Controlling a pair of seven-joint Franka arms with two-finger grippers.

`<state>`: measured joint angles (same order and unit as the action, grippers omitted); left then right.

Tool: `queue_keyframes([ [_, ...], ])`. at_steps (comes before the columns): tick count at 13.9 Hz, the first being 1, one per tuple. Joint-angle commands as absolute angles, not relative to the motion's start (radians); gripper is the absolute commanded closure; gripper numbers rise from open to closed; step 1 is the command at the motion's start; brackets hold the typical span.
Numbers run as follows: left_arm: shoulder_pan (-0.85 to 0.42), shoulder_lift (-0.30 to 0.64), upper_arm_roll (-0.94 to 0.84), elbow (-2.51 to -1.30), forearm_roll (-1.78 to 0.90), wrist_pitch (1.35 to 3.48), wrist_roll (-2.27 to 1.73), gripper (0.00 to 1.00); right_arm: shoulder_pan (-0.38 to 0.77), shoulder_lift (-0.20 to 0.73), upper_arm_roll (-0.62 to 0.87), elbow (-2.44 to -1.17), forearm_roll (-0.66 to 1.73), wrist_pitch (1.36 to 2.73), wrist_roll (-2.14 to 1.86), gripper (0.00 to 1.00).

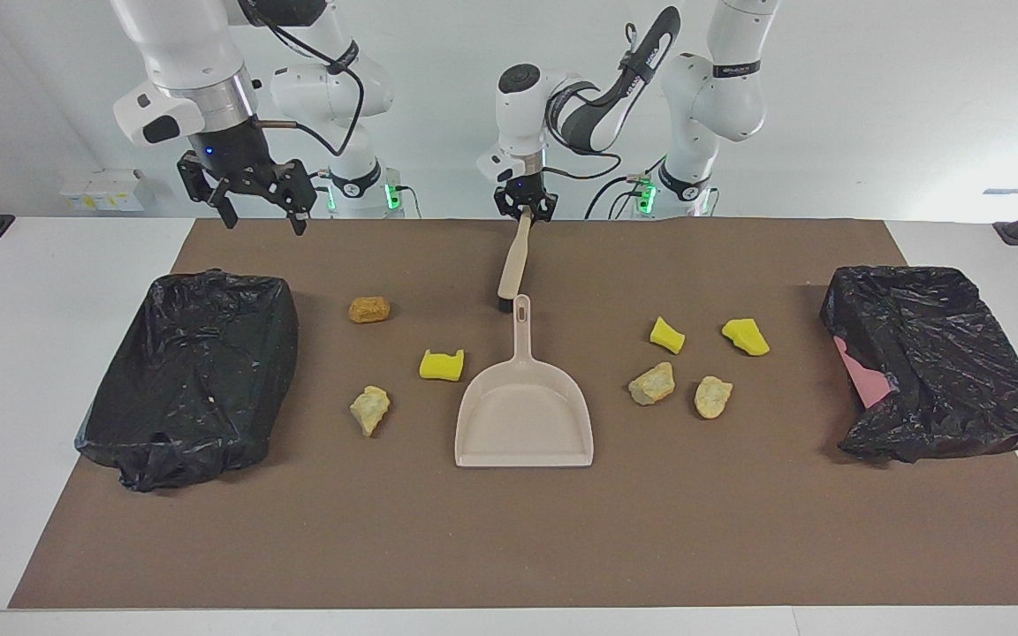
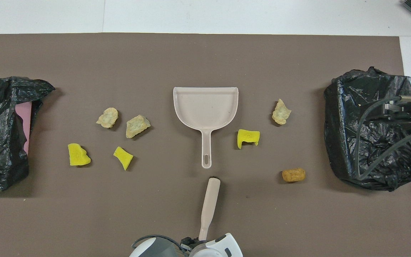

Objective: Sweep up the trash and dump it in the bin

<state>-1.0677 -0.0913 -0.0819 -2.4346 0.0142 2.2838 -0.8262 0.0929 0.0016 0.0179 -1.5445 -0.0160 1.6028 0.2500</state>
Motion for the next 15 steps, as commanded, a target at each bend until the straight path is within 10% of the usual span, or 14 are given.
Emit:
queue_keyframes([
  [1, -1.068, -0.091, -0.078, -2.428, 0.032, 2.290, -0.845, 0.66, 0.158, 0.066, 0.021, -1.551, -0.014, 1.681, 0.334, 0.00],
  [9, -1.065, -0.092, -0.077, -2.428, 0.032, 2.292, -0.841, 0.65, 0.397, 0.357, 0.021, -1.491, -0.066, 1.923, 0.618, 0.00],
  [10, -1.065, -0.098, -0.075, -2.428, 0.032, 2.289, -0.841, 0.71, 0.426, 0.397, 0.021, -1.456, -0.067, 1.927, 0.647, 0.00],
  [11, -1.054, -0.101, -0.075, -2.428, 0.032, 2.287, -0.841, 1.00, 0.440, 0.432, 0.021, -1.430, -0.066, 1.927, 0.672, 0.00],
  [15, -1.008, -0.145, -0.074, -2.430, 0.032, 2.244, -0.860, 1.00, 0.534, 0.471, 0.023, -1.481, -0.044, 2.020, 0.695, 0.00],
])
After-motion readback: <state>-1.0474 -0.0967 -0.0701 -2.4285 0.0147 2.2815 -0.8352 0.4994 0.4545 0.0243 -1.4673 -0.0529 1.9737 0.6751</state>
